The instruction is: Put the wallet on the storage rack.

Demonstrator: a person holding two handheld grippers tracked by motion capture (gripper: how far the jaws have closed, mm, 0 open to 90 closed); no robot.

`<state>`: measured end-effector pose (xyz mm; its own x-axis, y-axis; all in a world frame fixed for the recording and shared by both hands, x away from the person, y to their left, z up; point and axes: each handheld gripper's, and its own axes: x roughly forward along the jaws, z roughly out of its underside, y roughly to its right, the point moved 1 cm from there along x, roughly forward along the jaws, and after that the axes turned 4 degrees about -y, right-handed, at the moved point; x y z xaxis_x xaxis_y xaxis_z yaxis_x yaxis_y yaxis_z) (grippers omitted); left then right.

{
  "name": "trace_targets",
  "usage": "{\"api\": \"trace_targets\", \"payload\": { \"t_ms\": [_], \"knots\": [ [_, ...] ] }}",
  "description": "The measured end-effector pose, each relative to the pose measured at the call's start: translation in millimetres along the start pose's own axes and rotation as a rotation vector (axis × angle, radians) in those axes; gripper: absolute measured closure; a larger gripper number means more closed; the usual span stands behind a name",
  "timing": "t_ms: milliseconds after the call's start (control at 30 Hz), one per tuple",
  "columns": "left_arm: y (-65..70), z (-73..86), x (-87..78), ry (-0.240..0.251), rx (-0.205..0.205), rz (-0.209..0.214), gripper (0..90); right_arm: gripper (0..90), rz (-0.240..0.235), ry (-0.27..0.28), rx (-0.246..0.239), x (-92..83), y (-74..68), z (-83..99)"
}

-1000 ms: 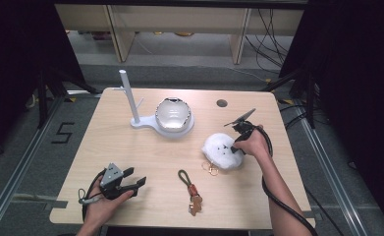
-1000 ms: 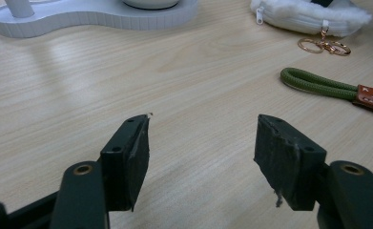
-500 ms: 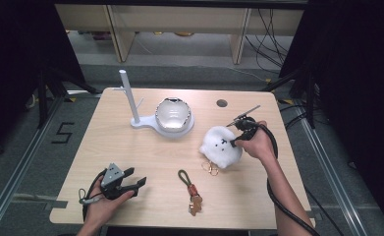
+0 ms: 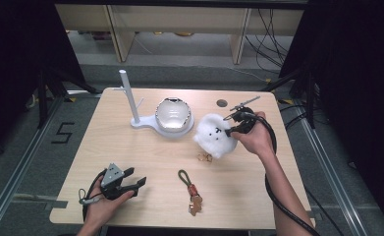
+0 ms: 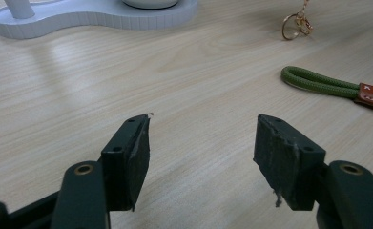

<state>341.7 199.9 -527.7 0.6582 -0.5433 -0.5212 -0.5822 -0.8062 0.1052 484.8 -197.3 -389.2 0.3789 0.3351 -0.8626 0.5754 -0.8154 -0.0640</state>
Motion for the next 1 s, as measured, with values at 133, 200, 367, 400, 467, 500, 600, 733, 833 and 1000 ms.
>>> {"api": "trace_targets", "payload": {
  "t_ms": [133, 200, 367, 400, 467, 500, 600, 733, 833, 1000],
  "knots": [
    [0.1, -0.1, -0.6, -0.004, -0.005, -0.007, 36.4, 83.4, 0.011, 0.035, -0.025, -10.4, -4.2, -10.9],
    [0.0, 0.0, -0.5, -0.001, -0.007, -0.006, 36.4, 83.4, 0.02, 0.044, -0.026, -15.3, -5.9, -15.2],
    [0.1, 0.0, -0.5, -0.001, -0.006, -0.006, 36.4, 83.4, 0.014, 0.075, -0.035, -21.1, -8.8, -22.7],
    [0.1, 0.0, -0.6, -0.002, -0.005, -0.006, 36.4, 83.5, 0.02, 0.079, -0.032, -23.9, -11.1, -25.7],
    [-0.1, 0.0, -0.7, 0.0, -0.006, -0.008, 36.4, 83.5, 0.022, 0.098, -0.048, -25.0, -11.8, -28.7],
    [-0.1, 0.0, -0.7, 0.0, -0.006, -0.008, 36.4, 83.5, 0.019, 0.102, -0.061, -26.0, -11.7, -30.6],
    [0.0, 0.1, -0.8, -0.001, -0.005, -0.007, 36.4, 83.5, 0.023, 0.107, -0.061, -29.2, -14.1, -34.5],
    [-0.4, 0.1, -1.0, 0.0, -0.005, -0.007, 36.4, 83.5, 0.012, 0.106, -0.062, -29.4, -17.9, -38.4],
    [-0.5, 0.1, -1.0, 0.002, -0.006, -0.006, 36.3, 83.5, 0.018, 0.114, -0.075, -29.0, -19.4, -41.9],
    [-0.5, 0.1, -1.0, 0.0, -0.005, -0.007, 36.4, 83.5, 0.014, 0.136, -0.078, -29.3, -23.1, -47.7]
  ]
}}
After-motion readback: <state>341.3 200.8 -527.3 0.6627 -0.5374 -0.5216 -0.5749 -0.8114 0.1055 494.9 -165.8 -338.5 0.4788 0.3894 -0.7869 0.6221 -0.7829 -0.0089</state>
